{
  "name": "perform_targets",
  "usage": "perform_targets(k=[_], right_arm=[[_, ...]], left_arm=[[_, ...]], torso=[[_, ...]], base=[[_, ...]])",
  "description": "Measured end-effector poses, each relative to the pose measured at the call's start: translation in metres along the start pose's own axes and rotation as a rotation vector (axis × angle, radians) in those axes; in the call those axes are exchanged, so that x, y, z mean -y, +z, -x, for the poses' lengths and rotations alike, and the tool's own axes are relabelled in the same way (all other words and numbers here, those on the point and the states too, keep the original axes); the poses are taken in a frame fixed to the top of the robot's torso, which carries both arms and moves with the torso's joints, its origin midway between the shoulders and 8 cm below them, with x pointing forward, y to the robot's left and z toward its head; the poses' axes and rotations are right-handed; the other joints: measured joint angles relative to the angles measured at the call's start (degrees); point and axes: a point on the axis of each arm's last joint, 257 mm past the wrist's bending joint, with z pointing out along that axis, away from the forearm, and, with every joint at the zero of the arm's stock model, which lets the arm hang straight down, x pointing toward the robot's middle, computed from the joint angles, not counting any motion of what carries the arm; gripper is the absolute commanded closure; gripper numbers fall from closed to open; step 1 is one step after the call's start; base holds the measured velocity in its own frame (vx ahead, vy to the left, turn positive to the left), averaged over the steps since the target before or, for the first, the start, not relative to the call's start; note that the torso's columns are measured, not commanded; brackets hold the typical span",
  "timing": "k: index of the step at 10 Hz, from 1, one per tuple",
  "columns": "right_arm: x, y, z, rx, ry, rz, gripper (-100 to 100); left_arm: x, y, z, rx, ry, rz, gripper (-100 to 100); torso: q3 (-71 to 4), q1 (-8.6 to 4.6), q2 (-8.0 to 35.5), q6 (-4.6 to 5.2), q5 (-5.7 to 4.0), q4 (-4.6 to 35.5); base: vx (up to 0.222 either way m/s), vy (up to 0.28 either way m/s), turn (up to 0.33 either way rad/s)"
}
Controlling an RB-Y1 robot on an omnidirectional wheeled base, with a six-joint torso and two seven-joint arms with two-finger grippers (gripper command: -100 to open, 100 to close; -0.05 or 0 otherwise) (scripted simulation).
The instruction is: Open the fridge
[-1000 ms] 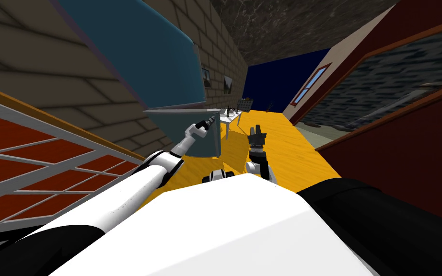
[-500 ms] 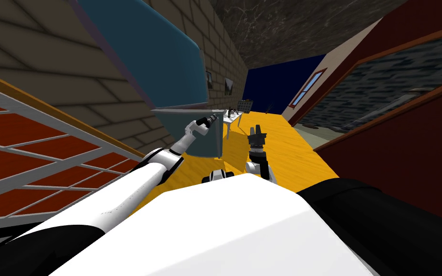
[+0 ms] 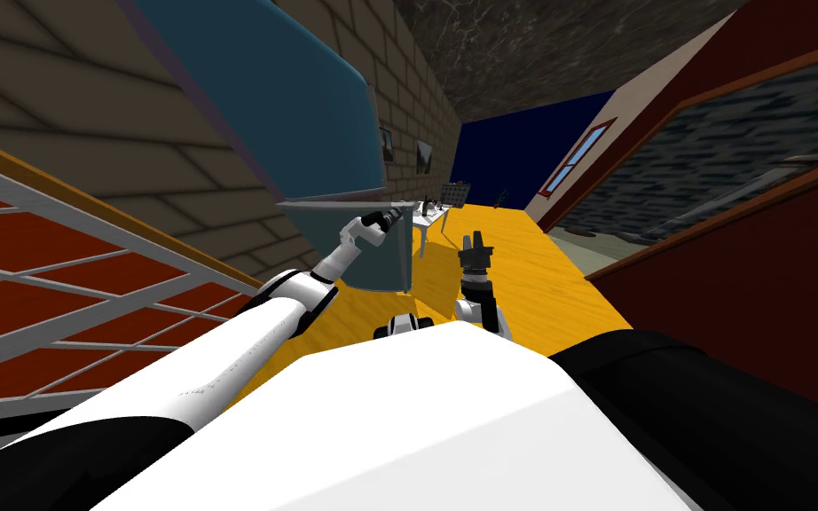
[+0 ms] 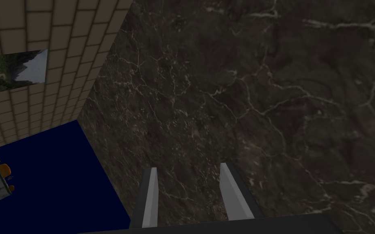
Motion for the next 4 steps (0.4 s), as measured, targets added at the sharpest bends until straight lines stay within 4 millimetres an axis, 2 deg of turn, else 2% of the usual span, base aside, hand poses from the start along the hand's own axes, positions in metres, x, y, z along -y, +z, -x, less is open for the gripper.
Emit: perform_targets(k=[4], right_arm=[[0.0, 0.0, 0.0, 0.0, 0.0, 0.0, 0]], left_arm=[[0.0, 0.0, 0.0, 0.0, 0.0, 0.0, 0]], torso=[[-0.05, -0.06, -0.07, 0.0, -0.02, -0.02]], base=[[0.0, 0.0, 0.0]])
